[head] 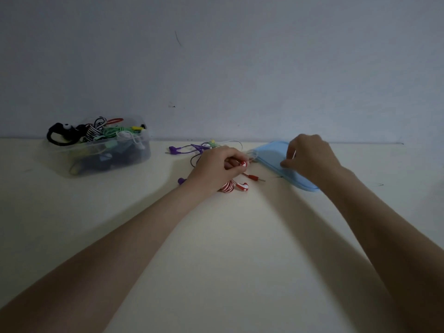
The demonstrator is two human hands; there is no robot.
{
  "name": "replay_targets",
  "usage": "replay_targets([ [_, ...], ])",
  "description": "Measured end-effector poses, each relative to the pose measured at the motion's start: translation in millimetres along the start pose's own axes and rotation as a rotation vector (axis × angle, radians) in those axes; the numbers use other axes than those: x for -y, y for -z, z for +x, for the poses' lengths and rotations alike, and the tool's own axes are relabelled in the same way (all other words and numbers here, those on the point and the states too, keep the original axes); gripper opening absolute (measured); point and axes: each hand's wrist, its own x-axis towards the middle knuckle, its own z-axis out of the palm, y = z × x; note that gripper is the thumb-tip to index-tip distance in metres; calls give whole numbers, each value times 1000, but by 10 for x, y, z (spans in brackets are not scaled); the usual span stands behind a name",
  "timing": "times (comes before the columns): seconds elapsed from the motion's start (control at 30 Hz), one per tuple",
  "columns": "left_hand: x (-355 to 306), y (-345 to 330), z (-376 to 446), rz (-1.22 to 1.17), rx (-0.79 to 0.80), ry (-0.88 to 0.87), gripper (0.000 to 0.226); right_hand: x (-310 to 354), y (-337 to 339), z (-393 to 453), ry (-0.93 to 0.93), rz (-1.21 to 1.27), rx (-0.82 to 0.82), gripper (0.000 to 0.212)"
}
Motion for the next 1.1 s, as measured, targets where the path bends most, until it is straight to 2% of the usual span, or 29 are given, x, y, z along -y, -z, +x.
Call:
replay_targets([
  [0.23, -13, 22, -11, -139, 1, 19, 20, -17, -29, -27, -32, -4, -73, 17],
  [0.3, -10, 26, -14, -209, -10, 26, 20, 32, 2, -18, 13, 154, -135, 13],
  [0.37, -13, 34, -9, -262, -39, 39, 16, 184, 16, -58, 64, 495, -157, 13],
  [0.43, -6, 49, 0, -322, -63, 70, 17, 374, -48, -136, 97, 832, -83, 22],
  [0.53, 7, 67, 2, -383, -81, 117, 20, 519, -228, -218, 98, 990, -41, 31],
  [0.67, 17, 80, 2, -422, -89, 132, 20, 482, -283, -263, 32, 1249, 36, 13],
  [0.87, 6, 99, -16, -393, -78, 121, 30, 431, -312, -291, -25, 1395, 158, 10],
  [1.0, -12, 103, -22, -357, -58, 110, 30, 428, -312, -281, 5, 1443, 219, 10],
  [1.1, -13, 90, -15, -337, -57, 97, 29, 416, -308, -263, -16, 1576, 244, 11],
])
